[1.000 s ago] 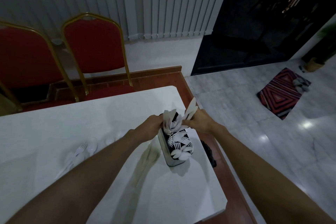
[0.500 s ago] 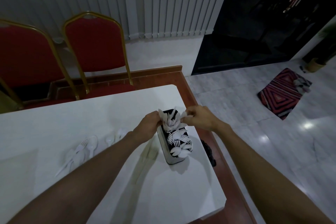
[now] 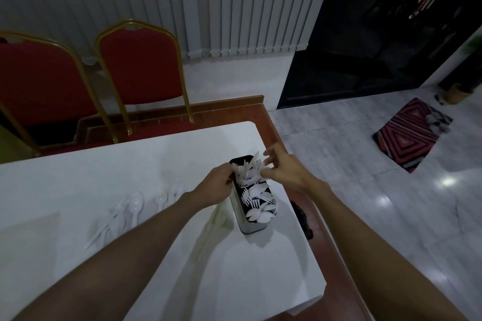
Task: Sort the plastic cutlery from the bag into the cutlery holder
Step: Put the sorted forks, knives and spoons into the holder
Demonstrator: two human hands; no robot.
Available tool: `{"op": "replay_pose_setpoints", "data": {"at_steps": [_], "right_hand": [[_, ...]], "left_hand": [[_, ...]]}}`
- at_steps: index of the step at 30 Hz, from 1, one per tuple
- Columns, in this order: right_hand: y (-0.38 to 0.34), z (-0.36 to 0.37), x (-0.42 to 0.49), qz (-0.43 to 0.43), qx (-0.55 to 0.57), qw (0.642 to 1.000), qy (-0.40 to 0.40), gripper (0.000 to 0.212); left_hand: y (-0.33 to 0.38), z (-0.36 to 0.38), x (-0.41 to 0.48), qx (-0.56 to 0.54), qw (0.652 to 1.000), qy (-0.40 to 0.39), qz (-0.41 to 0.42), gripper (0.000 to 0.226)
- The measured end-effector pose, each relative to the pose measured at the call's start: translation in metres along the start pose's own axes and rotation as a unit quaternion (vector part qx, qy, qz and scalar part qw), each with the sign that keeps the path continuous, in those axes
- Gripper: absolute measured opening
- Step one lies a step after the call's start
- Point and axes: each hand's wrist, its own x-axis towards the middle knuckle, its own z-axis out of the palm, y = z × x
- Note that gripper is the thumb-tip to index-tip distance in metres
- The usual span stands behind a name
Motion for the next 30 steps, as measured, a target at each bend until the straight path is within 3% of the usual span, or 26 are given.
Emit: {"op": "replay_pose_setpoints", "data": {"at_steps": [3,7,10,14,16,21,24,30], "right_hand": [[-0.01,0.001,-0.001,-0.04,0.0,0.999,-0.009,0.068],[-0.013,0.013,0.007,-0.111,-0.094,0.989,0.027,0.03],[-0.01,0.018,0.009,-0.13,-0.12,0.983,0.042,0.03],[-0.015,0.013,0.006,-0.133,-0.089,0.984,0.084,0.022],[-0.016,0.014,0.009,-0.115,-0.094,0.984,0.098,0.023],[-0.014,0.027,0.011,-0.058,-0.136,0.988,0.041,0.026],[-0.016,0.027,0.011,-0.044,-0.103,0.989,0.092,0.033],[-0.013,0.04,0.005,-0.029,-0.124,0.992,0.02,0.031]], "left_hand": [[0.006,0.004,-0.001,-0.018,1.0,0.012,-0.005,0.042],[0.011,0.001,-0.002,-0.02,1.0,0.004,-0.021,0.037],[0.012,0.0,-0.007,-0.029,0.999,-0.002,-0.026,0.024],[0.012,-0.001,-0.01,-0.046,0.997,0.062,-0.002,0.005],[0.01,-0.002,-0.009,-0.047,0.996,0.082,-0.004,0.007],[0.017,0.0,-0.007,-0.044,0.992,0.122,-0.005,0.017],[0.022,-0.004,-0.005,0.0,0.985,0.174,-0.014,0.036],[0.008,-0.003,-0.002,0.026,0.997,0.058,-0.036,0.034]]}}
